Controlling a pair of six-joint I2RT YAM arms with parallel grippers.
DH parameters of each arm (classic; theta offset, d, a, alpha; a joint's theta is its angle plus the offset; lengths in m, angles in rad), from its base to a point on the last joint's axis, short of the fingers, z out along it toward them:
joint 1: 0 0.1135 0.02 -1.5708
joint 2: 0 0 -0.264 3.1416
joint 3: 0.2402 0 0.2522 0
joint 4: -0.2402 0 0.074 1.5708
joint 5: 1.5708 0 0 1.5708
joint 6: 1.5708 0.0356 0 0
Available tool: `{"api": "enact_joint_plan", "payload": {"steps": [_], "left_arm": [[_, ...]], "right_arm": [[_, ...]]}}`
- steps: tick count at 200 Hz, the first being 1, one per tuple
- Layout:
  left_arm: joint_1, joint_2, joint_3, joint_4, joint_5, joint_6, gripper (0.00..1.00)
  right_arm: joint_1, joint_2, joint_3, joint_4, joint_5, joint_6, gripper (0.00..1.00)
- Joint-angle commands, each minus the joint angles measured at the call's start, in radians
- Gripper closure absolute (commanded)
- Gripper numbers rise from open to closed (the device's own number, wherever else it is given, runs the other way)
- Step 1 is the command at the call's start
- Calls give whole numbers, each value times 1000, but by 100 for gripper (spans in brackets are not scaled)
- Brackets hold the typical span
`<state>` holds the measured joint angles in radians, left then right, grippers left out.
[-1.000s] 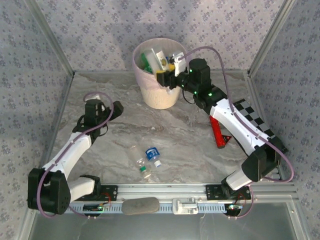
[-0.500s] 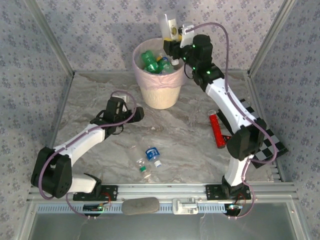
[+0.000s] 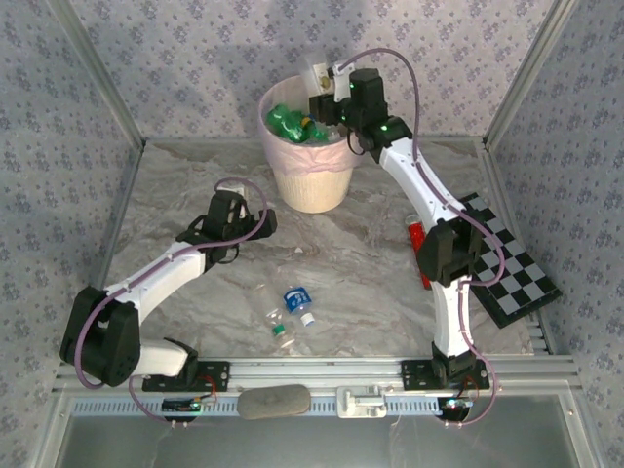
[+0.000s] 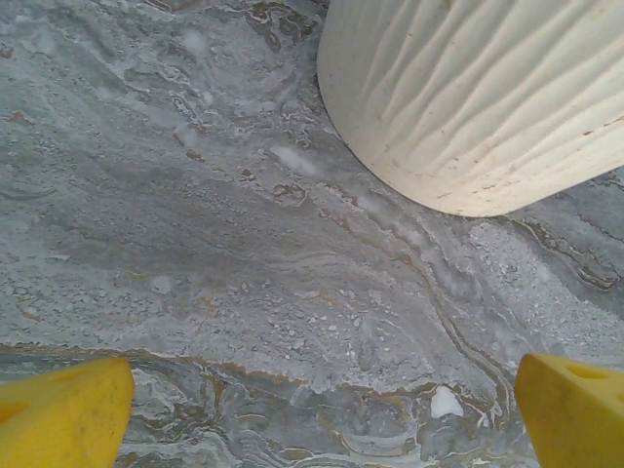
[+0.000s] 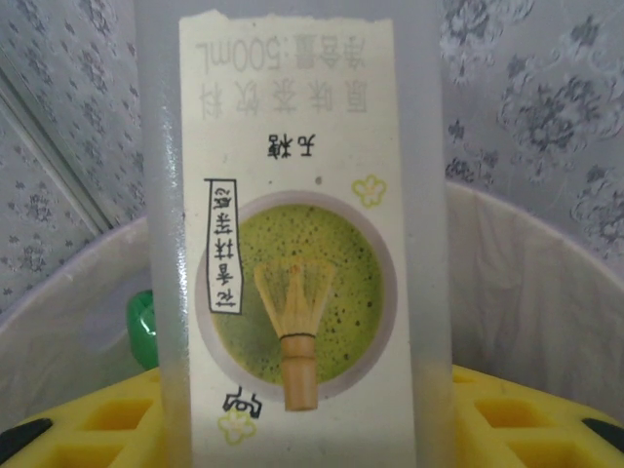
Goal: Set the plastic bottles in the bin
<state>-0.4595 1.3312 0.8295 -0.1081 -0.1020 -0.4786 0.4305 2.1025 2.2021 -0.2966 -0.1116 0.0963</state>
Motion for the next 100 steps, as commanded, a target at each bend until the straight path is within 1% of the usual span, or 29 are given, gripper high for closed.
{"api": "enact_joint_plan", "payload": {"steps": [1,19,42,63,87,100], "left_arm": [[-2,-20,25,-17,-40,17,0],[-2,-21,30,-23,-44,17,0],[-2,-31,34,-33,-57,14,0],[-2,-52,30,-43,-81,-3,0],[-2,-82,30,-67,-91,-15,0],[-2,-98,35,-93,-92,-20,0]], "right_arm": [[3,13,55,-52,0,11,43],[5,8,66,-52,-1,11,36],[9,-10,80,-46,1,10,19],[12,-50,71,-42,-8,2,1],[17,-126,-8,-7,-15,-5,1],[21,-189,-98,42,-19,-6,1]]}}
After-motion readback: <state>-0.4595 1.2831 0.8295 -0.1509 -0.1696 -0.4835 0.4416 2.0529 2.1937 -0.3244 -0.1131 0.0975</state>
